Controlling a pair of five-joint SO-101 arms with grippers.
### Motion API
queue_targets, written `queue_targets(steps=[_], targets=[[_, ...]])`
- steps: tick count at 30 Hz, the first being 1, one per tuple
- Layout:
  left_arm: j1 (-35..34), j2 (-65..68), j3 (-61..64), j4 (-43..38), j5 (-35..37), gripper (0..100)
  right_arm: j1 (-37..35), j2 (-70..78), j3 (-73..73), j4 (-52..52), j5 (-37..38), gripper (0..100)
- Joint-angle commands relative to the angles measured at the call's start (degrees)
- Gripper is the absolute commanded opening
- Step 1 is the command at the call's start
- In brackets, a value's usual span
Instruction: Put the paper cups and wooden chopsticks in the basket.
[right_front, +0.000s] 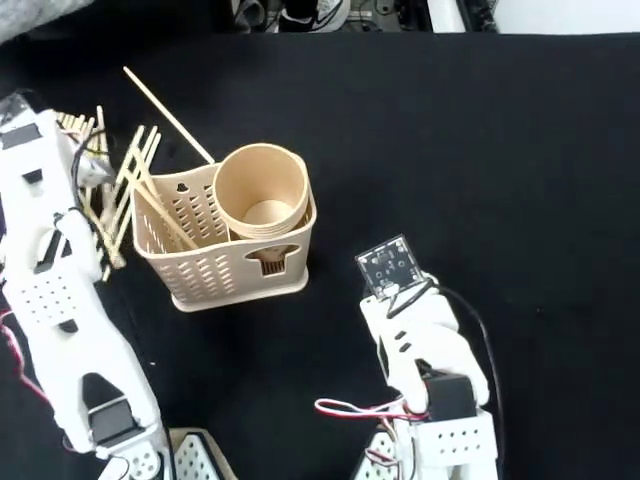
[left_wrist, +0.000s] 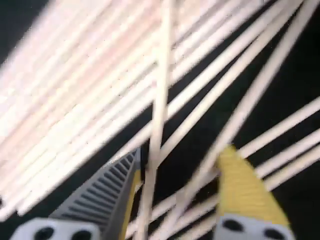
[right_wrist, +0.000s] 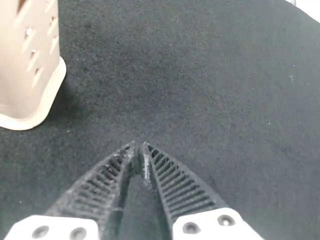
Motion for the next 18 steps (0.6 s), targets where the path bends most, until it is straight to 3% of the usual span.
queue_targets(steps=[1, 11, 15, 18], targets=[[-0.40, 1.49, -6.99, 2.37, 0.26, 3, 0.53, -4.62, -0.13, 0.09, -0.18, 1.2], [-0.13, 1.49, -23.87, 18.64, 0.09, 3, 0.53, -4.62, -0.13, 0.09, -0.18, 1.2], [0.75, 1.58, -34.24, 26.55, -3.16, 3, 0.53, -4.62, -0.13, 0.09, -0.18, 1.2], [0.84, 1.41, -36.70, 26.55, -4.22, 3, 0.53, -4.62, -0.13, 0.09, -0.18, 1.2]])
